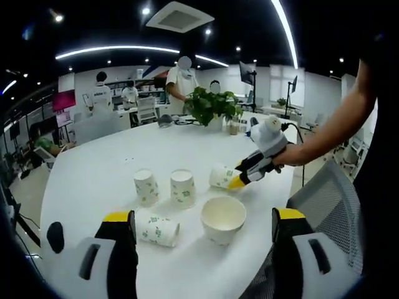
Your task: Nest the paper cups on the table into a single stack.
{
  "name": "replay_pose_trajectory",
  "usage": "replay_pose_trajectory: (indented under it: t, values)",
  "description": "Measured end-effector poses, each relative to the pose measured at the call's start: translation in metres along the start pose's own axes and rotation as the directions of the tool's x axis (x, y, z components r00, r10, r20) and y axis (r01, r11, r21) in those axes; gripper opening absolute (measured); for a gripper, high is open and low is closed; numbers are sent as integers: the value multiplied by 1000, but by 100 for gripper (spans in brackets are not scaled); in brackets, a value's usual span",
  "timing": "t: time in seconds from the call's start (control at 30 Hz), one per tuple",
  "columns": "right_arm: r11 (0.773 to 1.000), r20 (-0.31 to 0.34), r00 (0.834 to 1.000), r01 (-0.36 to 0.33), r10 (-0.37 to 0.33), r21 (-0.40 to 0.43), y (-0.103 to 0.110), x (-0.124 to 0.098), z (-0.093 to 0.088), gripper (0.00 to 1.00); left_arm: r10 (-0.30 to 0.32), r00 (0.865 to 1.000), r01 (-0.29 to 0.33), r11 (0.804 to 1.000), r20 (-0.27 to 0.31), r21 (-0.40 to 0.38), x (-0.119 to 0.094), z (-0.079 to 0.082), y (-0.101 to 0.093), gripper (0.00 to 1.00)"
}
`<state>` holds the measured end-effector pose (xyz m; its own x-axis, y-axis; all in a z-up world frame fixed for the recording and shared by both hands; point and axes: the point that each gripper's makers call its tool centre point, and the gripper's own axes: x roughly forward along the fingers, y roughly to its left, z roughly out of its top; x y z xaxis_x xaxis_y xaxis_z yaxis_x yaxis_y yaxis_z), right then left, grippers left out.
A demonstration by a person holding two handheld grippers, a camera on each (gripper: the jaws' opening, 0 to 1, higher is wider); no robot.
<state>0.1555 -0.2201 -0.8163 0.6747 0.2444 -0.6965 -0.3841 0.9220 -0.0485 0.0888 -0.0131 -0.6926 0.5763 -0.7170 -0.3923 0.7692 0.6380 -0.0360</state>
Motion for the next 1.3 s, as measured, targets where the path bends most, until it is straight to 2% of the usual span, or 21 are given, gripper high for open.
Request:
replay_pose_trajectory:
  t: [0.27, 0.87, 1.03, 1.13, 1.3]
  values:
    - [1000, 32, 999, -24, 24, 10, 9, -8, 0, 35, -26, 1000, 26, 1000, -1, -4, 7, 5, -5, 84]
    - [995, 152, 984, -98, 97, -2, 37, -54, 27, 35, -88, 996, 88, 995, 11, -37, 14, 14, -13, 66]
    - [991, 187, 974, -127, 131, -29, 51, -69, 38, 35, -107, 994, 107, 994, 12, -33, 17, 20, -15, 60]
    - [983, 218, 959, -170, 181, -67, 67, -83, 49, 35, -128, 992, 128, 992, 10, -17, 19, 26, -16, 53]
    - [971, 248, 940, -215, 236, -108, 83, -95, 55, 35, -166, 986, 166, 986, 3, 21, 24, 36, -19, 44]
